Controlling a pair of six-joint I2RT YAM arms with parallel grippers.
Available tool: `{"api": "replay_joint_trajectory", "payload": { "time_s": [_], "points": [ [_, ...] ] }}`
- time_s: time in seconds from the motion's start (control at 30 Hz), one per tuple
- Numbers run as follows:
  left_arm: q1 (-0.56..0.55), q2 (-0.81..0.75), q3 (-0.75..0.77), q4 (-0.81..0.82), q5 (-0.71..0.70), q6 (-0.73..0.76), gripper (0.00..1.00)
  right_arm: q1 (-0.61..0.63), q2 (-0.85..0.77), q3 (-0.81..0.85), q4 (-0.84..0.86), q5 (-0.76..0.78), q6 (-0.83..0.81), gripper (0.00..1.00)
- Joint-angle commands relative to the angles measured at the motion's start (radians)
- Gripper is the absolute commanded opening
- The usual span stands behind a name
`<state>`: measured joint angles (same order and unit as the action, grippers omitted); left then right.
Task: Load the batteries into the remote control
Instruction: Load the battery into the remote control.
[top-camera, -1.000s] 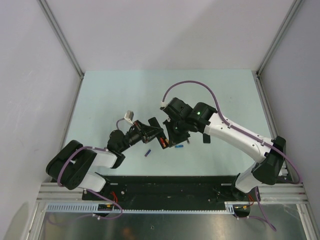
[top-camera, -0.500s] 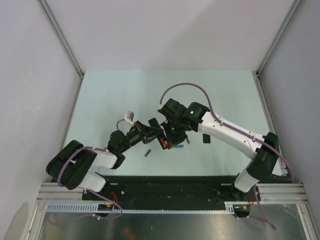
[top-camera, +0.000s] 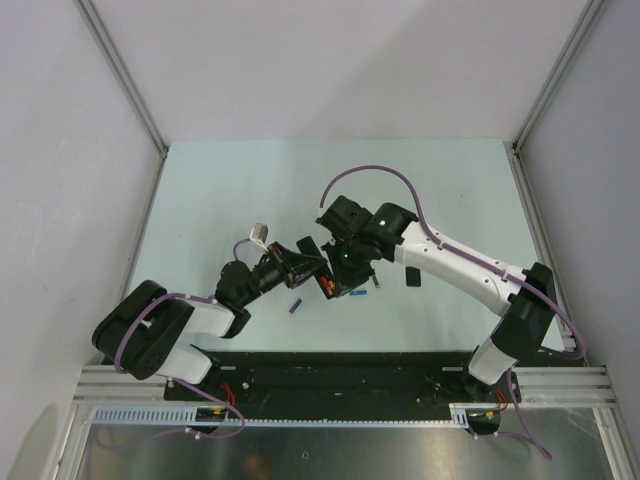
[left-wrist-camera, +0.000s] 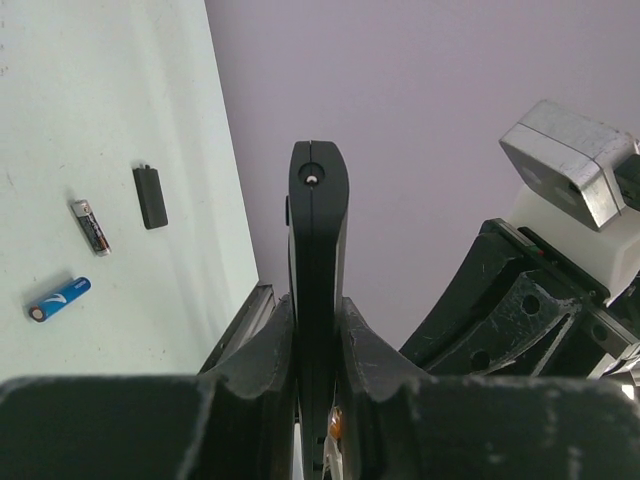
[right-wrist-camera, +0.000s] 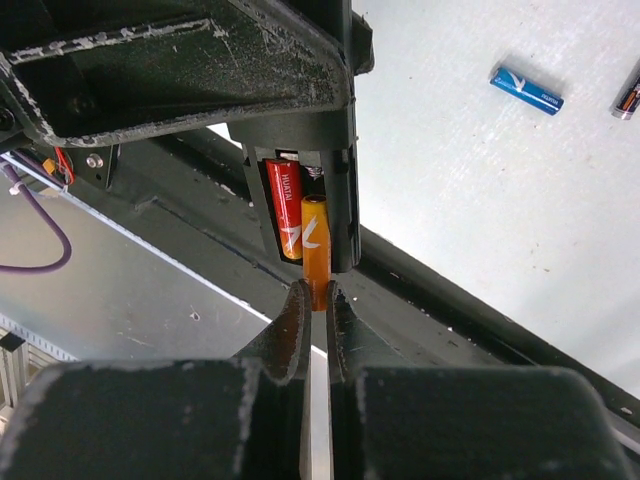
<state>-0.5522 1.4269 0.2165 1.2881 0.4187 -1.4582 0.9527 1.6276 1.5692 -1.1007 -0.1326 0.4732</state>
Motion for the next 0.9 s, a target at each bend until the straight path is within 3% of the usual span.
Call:
{"api": "replay_joint_trajectory", "payload": {
  "time_s": [0.0,0.53,0.73,0.87],
  "points": [
    [-0.015,-0.017,0.0,0.08,0.002,-0.017,0.0,-0.012,0.017,0.028,0.015,0.036,-0.016,0.0],
    [-0.023,-0.022,0.006,0.082,0.0,-0.022,0.0,-0.029,0.04,0.032,0.041,0.059,-0.024,0.0],
    [-0.023,-0.02,0.007,0.082,-0.004,-0.021,0.0,-0.029,0.025,0.034,0.035,0.059,-0.022,0.25],
    [-0.023,-0.02,0.009,0.082,-0.008,-0.022,0.0,-0.028,0.02,0.031,0.032,0.059,-0.022,0.32]
  ]
}}
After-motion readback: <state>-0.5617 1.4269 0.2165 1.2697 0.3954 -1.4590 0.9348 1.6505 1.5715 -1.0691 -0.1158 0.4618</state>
